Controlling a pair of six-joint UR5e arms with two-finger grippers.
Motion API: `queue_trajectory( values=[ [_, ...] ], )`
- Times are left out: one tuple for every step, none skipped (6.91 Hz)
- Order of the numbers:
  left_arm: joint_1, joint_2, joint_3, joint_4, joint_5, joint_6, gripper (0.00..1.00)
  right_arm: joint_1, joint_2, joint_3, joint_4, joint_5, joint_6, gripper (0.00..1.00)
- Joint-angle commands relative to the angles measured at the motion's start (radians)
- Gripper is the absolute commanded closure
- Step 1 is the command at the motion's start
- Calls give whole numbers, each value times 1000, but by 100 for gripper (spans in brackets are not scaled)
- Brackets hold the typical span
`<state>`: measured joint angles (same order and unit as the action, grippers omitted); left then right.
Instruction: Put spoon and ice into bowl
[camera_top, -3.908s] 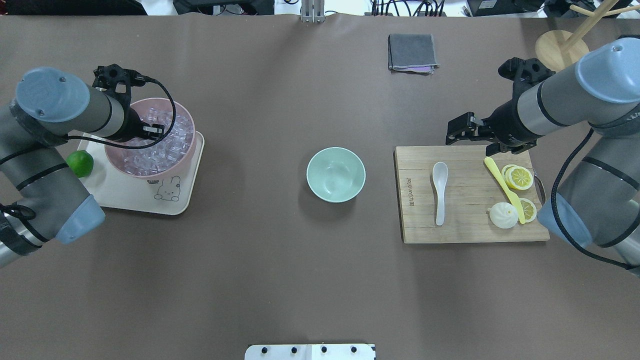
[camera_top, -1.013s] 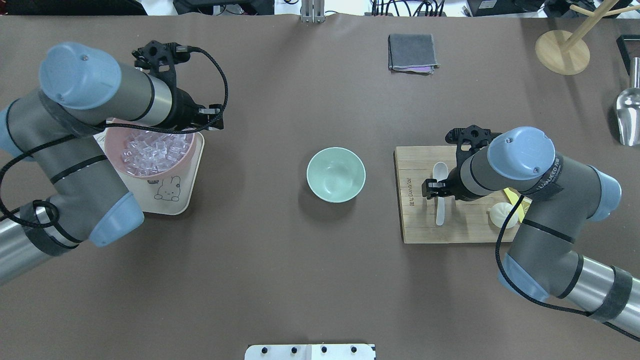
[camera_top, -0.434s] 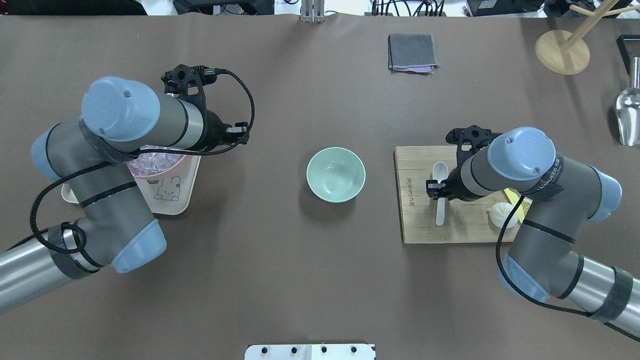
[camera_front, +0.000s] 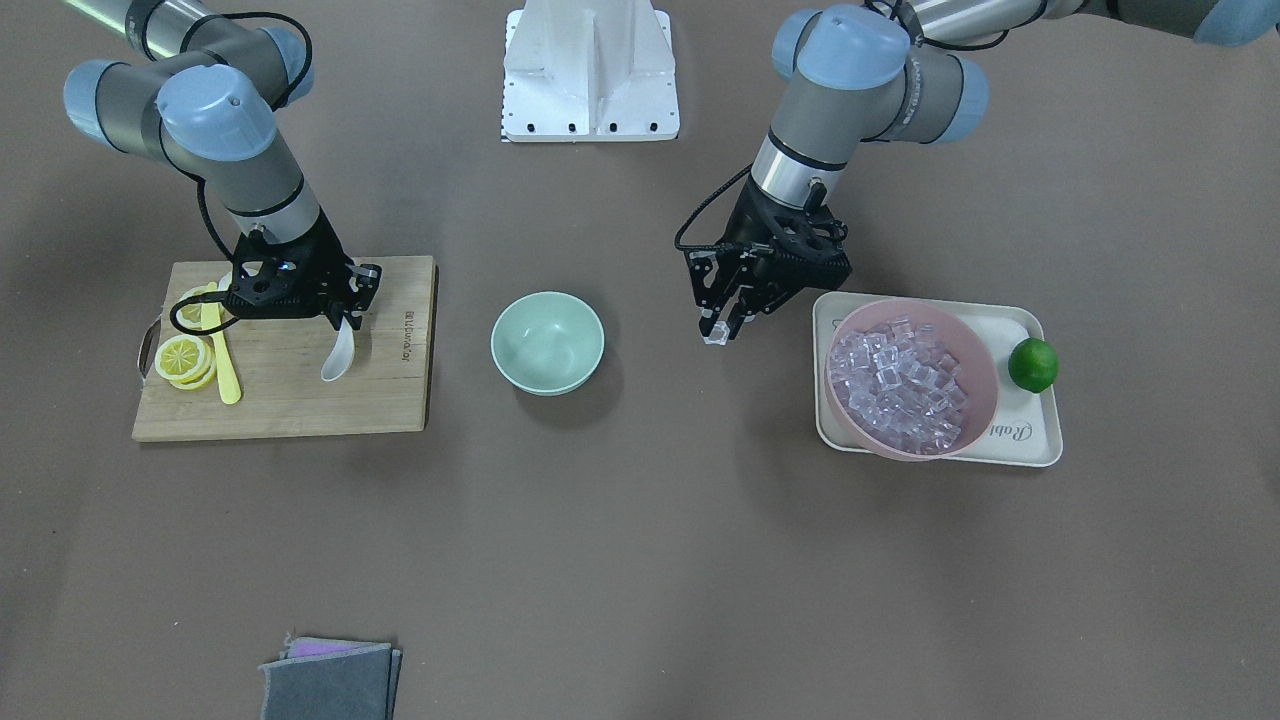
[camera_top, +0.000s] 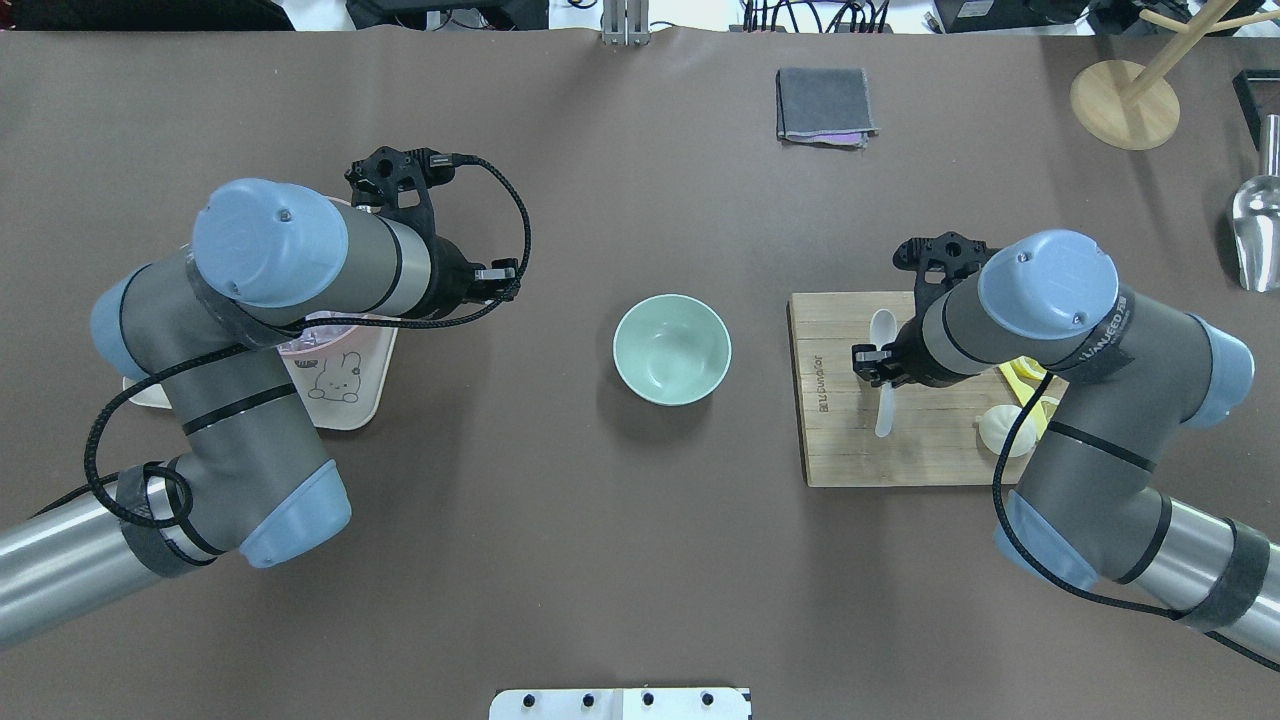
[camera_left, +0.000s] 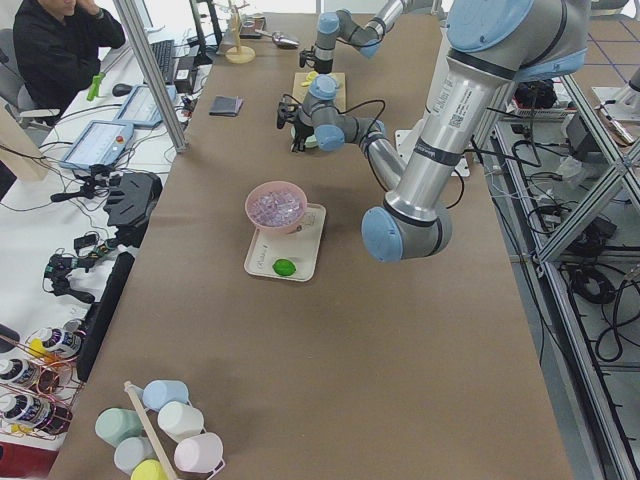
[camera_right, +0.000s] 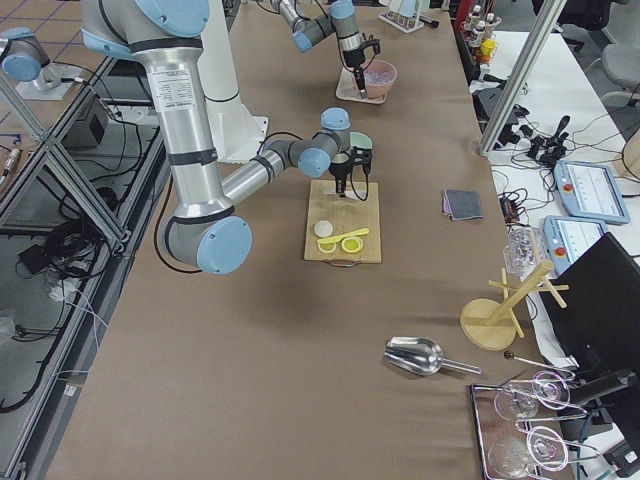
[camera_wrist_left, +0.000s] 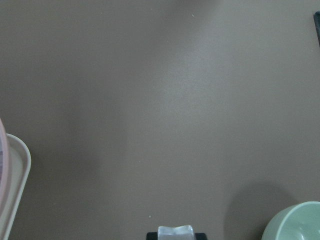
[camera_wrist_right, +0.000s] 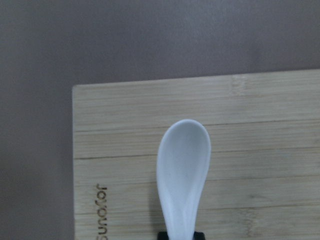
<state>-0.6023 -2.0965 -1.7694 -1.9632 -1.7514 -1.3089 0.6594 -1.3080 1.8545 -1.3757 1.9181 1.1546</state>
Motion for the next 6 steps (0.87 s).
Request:
queue_trajectory(
  values=[
    [102,-72,16,3,103,-82,100,52,91,87,-204,38,-1,100],
    [158,-112,43,3,154,-120,100,57,116,94,-215,53,-1,100],
    [177,-202,138,-2,211,-165,100,58,136,89,-217,53,1,100],
    [203,-297,231,-2,249,-190,100,58,154,80,-218,53,1,100],
    [203,-333,286,-3,268,-191,100,58,154,78,-218,53,1,100],
    [203,-332,310,-34,270,-190,100,58,154,77,-218,53,1,100]
  ],
)
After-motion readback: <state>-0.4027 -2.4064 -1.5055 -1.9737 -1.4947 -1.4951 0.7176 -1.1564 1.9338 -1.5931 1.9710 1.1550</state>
